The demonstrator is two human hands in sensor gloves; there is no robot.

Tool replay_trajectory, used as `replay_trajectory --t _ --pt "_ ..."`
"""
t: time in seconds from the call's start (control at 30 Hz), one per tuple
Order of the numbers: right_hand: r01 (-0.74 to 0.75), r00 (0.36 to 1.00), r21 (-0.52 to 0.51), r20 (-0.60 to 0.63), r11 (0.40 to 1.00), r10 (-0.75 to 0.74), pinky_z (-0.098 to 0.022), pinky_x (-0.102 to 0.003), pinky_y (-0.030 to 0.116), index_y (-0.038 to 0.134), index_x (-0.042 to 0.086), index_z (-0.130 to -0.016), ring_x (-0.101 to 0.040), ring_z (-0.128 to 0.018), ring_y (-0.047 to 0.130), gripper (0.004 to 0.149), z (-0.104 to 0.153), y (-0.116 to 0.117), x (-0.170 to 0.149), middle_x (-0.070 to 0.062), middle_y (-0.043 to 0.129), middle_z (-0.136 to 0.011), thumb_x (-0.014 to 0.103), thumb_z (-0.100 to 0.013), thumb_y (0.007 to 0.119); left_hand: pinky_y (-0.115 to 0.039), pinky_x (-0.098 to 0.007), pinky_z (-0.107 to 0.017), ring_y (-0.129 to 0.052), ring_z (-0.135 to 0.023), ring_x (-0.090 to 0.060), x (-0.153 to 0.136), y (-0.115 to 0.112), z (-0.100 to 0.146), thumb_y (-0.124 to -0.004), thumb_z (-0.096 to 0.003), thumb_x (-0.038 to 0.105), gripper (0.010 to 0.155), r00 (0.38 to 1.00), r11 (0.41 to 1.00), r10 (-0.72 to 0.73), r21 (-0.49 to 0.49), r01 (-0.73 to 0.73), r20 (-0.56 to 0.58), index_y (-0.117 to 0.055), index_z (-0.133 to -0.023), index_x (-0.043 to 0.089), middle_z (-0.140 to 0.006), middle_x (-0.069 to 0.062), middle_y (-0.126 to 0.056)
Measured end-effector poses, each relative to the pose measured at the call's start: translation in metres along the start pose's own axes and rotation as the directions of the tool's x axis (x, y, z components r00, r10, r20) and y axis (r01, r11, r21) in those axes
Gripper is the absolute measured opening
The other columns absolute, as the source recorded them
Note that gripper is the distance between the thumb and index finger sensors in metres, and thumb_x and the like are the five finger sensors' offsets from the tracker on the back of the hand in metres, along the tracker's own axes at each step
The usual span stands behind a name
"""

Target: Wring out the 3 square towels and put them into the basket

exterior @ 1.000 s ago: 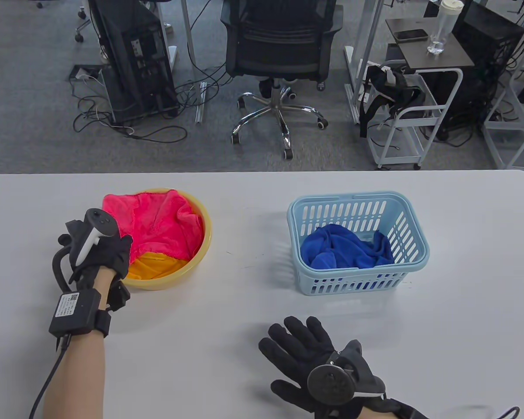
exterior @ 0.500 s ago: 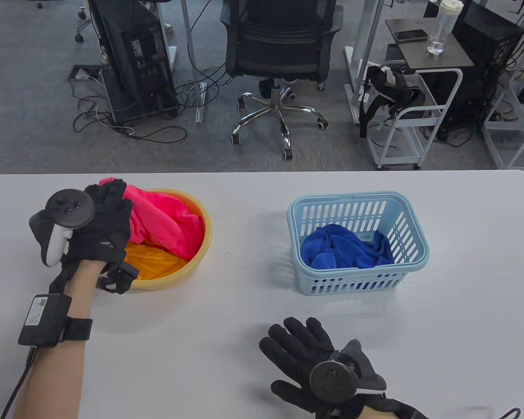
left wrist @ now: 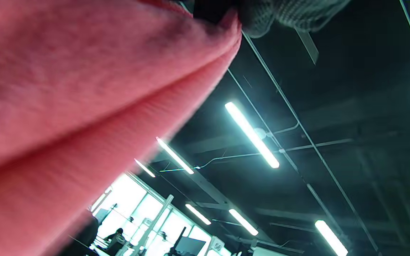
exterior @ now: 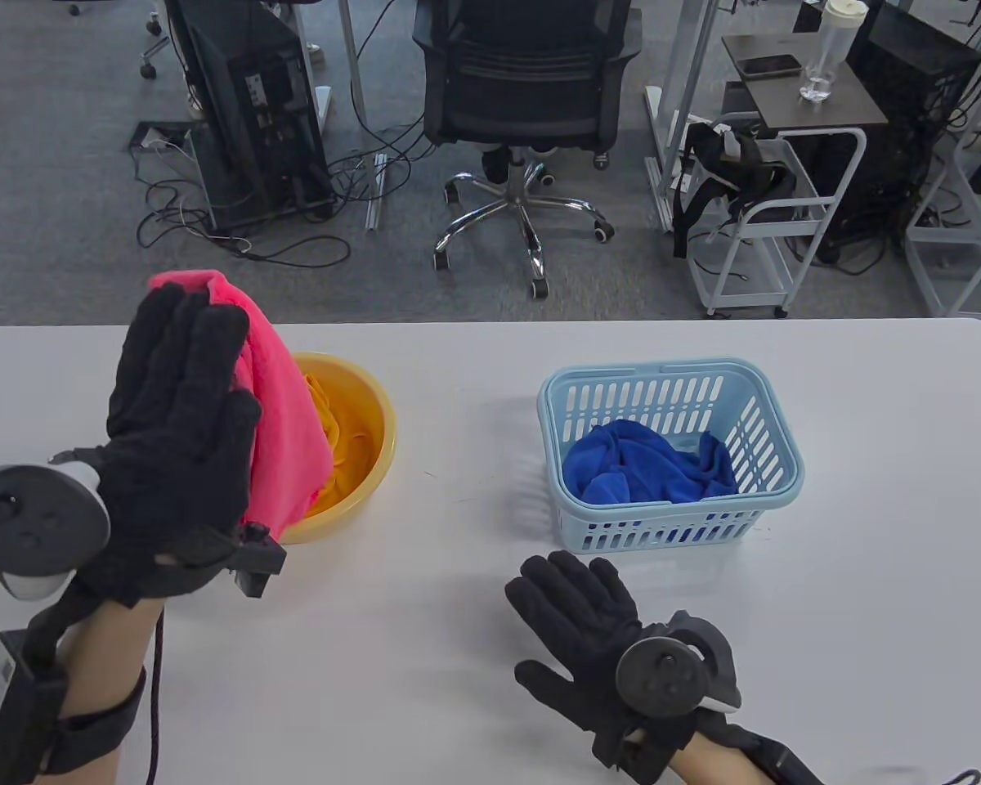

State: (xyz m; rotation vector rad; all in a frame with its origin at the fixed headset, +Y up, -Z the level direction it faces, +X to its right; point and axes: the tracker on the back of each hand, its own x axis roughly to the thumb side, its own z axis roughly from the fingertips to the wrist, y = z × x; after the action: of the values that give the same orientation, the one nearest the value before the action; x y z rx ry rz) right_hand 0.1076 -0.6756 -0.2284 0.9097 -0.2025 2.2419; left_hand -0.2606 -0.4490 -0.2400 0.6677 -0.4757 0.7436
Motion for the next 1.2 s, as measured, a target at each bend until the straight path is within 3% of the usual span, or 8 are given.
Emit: replay_trajectory --t 0.23,0.33,0.53,0.7,0.8,0.87,1.07,1.2 --pt "0.309 0.933 -0.119 0.231 0.944 -0.276 -0.072 -0.069 0.041 0.057 0.016 -0.109 -0.044 -0.096 0.069 0.067 -0.051 -0.017 0.081 -0.010 0.064 -0.110 0.051 -0.055 0.075 -0.020 -0.052 -0.087 -0.018 -0.119 -0.024 0.021 -0.056 0.049 -0.062 -0.0563 0.054 0.061 0.980 0.977 0.186 -0.091 -0.192 -0.069 -0.042 -0.111 0.036 -0.120 0.008 -0.037" --pt "0.181 0.972 -0.059 0.159 0.982 -0.170 -0.072 -0.070 0.038 0.047 0.013 -0.112 -0.049 -0.098 0.062 0.081 -0.072 -0.008 0.094 -0.013 0.055 -0.114 0.055 -0.052 0.081 -0.022 -0.053 -0.087 -0.018 -0.120 -0.023 0.027 -0.077 0.061 -0.062 -0.0567 0.054 0.061 0.955 0.946 0.281 -0.143 -0.292 -0.094 -0.043 -0.111 0.035 -0.121 0.008 -0.038" --pt "-0.122 0.992 -0.106 0.007 0.987 0.123 -0.074 -0.069 0.029 0.014 0.017 -0.112 -0.046 -0.103 0.047 0.107 -0.077 0.008 0.053 -0.009 0.033 -0.118 0.059 -0.047 0.087 -0.022 -0.052 -0.087 -0.014 -0.119 -0.024 0.026 -0.116 0.069 -0.060 -0.0577 0.055 0.062 0.845 0.792 0.493 -0.296 -0.535 -0.209 -0.038 -0.112 0.034 -0.121 0.008 -0.032" --pt "0.032 0.999 -0.080 -0.022 0.996 -0.034 -0.074 -0.070 0.027 0.016 0.021 -0.114 -0.048 -0.104 0.044 0.110 -0.073 0.013 0.016 -0.007 0.030 -0.119 0.062 -0.044 0.090 -0.017 -0.053 -0.086 -0.007 -0.119 -0.019 0.026 -0.151 0.076 -0.060 -0.0579 0.054 0.061 0.693 0.590 0.652 -0.367 -0.719 -0.308 -0.035 -0.111 0.038 -0.121 0.015 -0.024" --pt "0.025 0.999 -0.060 -0.029 0.998 -0.027 -0.074 -0.071 0.029 0.032 0.026 -0.115 -0.048 -0.104 0.045 0.099 -0.071 0.018 0.014 -0.007 0.034 -0.119 0.059 -0.044 0.093 -0.015 -0.053 -0.086 -0.005 -0.118 -0.018 0.024 -0.159 0.077 -0.060 -0.0580 0.054 0.061 0.705 0.587 0.640 -0.398 -0.705 -0.306 -0.033 -0.111 0.040 -0.120 0.017 -0.020" --pt "-0.051 0.998 -0.149 -0.035 0.988 0.046 -0.073 -0.070 0.036 0.068 0.027 -0.101 -0.046 -0.101 0.057 0.062 -0.069 0.014 0.017 -0.006 0.052 -0.114 0.049 -0.048 0.090 -0.014 -0.053 -0.086 -0.005 -0.119 -0.018 0.020 -0.156 0.076 -0.060 -0.0578 0.054 0.061 0.716 0.610 0.629 -0.379 -0.696 -0.302 -0.032 -0.111 0.042 -0.120 0.018 -0.020" --pt "0.231 0.973 -0.233 0.038 0.945 -0.228 -0.071 -0.067 0.046 0.087 0.017 -0.081 -0.042 -0.091 0.075 0.046 -0.065 -0.015 0.014 -0.006 0.081 -0.095 0.053 -0.053 0.078 -0.013 -0.054 -0.086 -0.011 -0.119 -0.026 -0.006 -0.146 0.069 -0.064 -0.0544 0.061 0.065 0.958 0.884 0.217 -0.379 -0.274 -0.188 -0.032 -0.111 0.052 -0.122 0.011 -0.023" --pt "0.338 0.941 -0.227 0.054 0.913 -0.335 -0.070 -0.067 0.049 0.085 0.018 -0.075 -0.040 -0.086 0.079 0.046 -0.066 -0.029 0.012 -0.004 0.083 -0.089 0.056 -0.053 0.074 0.004 -0.055 -0.082 0.000 -0.119 -0.028 -0.020 -0.170 0.077 -0.062 -0.0489 0.075 0.074 0.954 0.757 0.284 -0.589 -0.284 -0.095 -0.027 -0.111 0.055 -0.124 0.013 -0.026"
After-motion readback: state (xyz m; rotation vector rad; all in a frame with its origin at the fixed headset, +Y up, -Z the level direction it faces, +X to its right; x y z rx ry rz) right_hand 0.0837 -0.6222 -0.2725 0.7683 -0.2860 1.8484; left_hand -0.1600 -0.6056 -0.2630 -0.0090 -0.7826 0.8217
